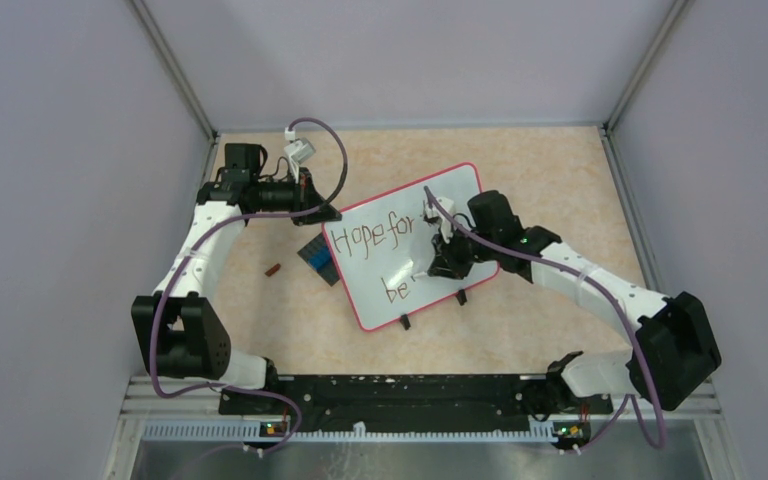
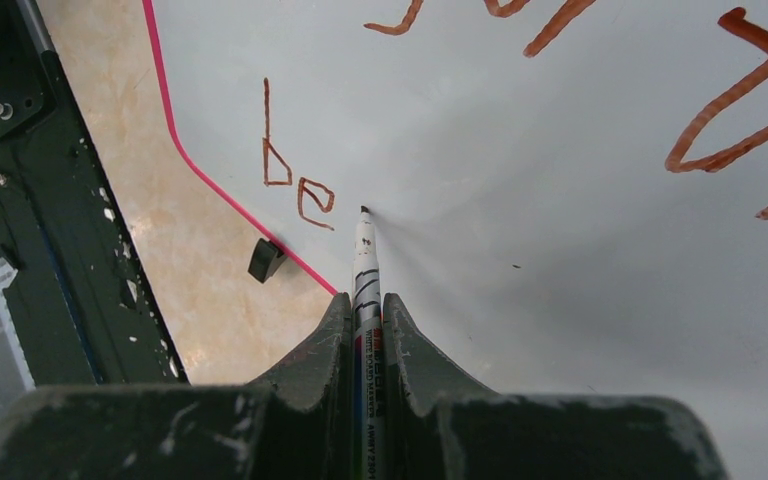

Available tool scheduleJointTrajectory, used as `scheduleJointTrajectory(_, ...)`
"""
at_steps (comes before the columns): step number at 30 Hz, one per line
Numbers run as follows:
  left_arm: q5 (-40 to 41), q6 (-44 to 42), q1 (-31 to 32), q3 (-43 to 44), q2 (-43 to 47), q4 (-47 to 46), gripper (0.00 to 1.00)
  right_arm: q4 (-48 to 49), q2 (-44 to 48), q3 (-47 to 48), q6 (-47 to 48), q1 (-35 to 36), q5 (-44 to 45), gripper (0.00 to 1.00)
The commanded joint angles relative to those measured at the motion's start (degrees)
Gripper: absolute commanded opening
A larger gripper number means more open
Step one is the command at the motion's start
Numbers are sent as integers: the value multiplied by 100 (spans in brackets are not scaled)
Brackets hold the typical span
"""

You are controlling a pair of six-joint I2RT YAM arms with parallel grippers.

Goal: Write a sentence on the whiteboard

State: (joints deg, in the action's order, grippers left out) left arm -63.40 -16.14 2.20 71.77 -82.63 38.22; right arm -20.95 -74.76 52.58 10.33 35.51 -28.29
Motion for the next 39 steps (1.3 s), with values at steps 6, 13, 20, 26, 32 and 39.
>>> scheduleJointTrajectory(6, 521, -245, 115, -150, 24, 191, 0, 325, -216, 230, 72, 227, 191, 0)
scheduleJointTrajectory(13, 507, -244, 115, -159, 28, 180, 0, 224, -151, 106, 174, 237, 297, 0)
scheduleJointTrajectory(20, 519, -240, 115, -142, 10, 181, 0, 115, 33, -46, 266, 217, 443, 0)
scheduleJointTrajectory(26, 522, -223, 115, -96, -7, 178, 0, 46, 128, -110, 325, 111, 456, 0)
scheduleJointTrajectory(32, 515, -214, 120, -86, -24, 178, 0, -48, 184, -154, 403, 28, 454, 0)
scheduleJointTrajectory(39, 521, -204, 122, -78, -34, 180, 0, -83, 188, -192, 448, 25, 425, 0)
